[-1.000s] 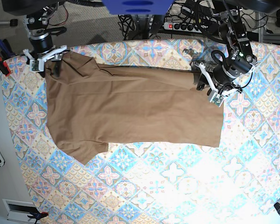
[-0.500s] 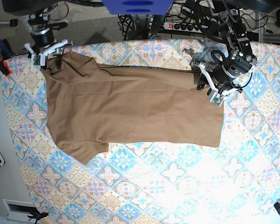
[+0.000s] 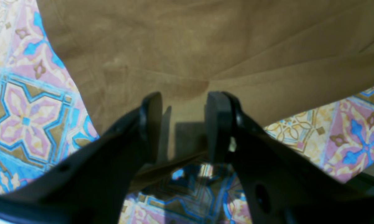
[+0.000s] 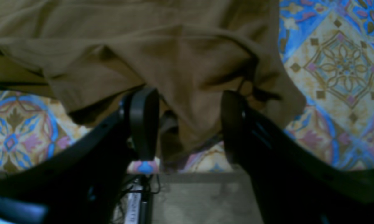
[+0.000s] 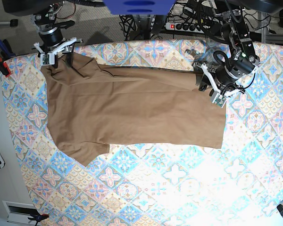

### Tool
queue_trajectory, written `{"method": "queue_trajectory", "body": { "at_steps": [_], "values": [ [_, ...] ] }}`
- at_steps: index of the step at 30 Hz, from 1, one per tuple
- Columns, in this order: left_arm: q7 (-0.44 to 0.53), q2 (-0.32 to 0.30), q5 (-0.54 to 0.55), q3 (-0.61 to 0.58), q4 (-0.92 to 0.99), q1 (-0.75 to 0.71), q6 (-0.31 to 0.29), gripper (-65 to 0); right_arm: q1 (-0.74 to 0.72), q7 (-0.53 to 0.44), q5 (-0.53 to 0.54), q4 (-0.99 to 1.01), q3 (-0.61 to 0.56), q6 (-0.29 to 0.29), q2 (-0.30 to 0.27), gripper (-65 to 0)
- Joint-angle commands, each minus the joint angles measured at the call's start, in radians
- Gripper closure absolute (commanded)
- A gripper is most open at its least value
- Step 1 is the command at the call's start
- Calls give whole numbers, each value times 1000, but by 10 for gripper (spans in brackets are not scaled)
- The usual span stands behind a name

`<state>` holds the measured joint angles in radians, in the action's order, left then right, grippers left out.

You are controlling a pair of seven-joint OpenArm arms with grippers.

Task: Layout the t-shirt on the table in an organized manner, then fold the t-shirt properly
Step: 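Lower the right gripper onto the shirt's collar corner and grasp it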

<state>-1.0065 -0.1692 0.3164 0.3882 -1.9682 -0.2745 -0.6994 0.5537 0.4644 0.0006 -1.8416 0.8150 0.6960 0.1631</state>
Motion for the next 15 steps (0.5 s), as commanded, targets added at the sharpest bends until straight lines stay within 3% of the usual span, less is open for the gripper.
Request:
{"method": "queue_trajectory", "body": {
  "at_steps": [1, 11, 13, 15],
  "values": [
    [18, -6, 14, 2, -15, 7, 1, -238, 7, -22, 12, 3, 2, 2, -6, -304],
    [19, -6, 14, 2, -15, 7, 1, -238, 6, -25, 11, 26, 2, 2, -6, -301],
    [19, -6, 14, 2, -15, 7, 1, -238, 6, -25, 11, 21, 2, 2, -6, -250],
    [19, -6, 16, 2, -15, 7, 1, -238, 6, -25, 11, 20, 2, 2, -6, -123]
  ]
}}
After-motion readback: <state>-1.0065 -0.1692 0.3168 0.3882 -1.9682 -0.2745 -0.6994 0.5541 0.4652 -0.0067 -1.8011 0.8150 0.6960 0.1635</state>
